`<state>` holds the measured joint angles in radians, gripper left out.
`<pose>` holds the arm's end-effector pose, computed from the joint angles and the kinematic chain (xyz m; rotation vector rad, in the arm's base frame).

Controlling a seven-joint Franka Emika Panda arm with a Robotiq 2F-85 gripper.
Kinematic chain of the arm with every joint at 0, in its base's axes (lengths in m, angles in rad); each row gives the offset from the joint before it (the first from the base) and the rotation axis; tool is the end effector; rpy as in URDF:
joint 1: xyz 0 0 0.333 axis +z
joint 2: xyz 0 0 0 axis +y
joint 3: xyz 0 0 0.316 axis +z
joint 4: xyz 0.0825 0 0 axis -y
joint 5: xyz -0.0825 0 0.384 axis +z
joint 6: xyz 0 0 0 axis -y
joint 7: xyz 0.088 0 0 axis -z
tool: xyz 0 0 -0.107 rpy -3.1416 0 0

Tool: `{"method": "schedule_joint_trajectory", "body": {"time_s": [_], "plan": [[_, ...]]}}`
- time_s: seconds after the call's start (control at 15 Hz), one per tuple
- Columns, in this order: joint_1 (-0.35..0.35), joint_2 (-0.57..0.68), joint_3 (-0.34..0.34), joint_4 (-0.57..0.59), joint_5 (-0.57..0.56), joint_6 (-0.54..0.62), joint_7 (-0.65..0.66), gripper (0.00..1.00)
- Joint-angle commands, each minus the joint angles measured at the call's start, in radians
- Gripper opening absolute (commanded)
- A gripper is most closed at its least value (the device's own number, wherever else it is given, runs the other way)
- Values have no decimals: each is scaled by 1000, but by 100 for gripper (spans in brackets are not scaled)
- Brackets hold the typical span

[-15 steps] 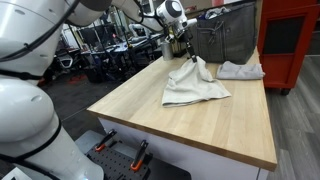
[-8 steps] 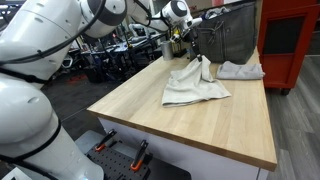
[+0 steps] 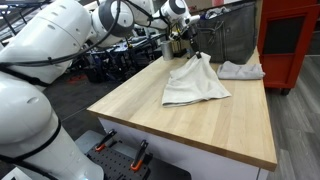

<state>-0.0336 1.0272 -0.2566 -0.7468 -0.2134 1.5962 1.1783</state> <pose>0.7593 -0.1535 0.3272 2.1018 -1.6682 0.0877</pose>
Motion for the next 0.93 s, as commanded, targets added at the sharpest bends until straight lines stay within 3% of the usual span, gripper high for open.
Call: {"method": "schedule_joint_trajectory", "body": {"time_s": [0.0, 0.07, 0.13, 0.73, 0.87], "plan": [[-12, 59, 1, 118, 21, -61, 41, 1], [-14, 65, 0, 128, 20, -64, 49, 29], [-15, 69, -2, 133, 18, -60, 61, 30], [-49, -12, 14, 64, 29, -34, 86, 96], [-56, -51, 22, 24, 41, -69, 73, 100]]}}
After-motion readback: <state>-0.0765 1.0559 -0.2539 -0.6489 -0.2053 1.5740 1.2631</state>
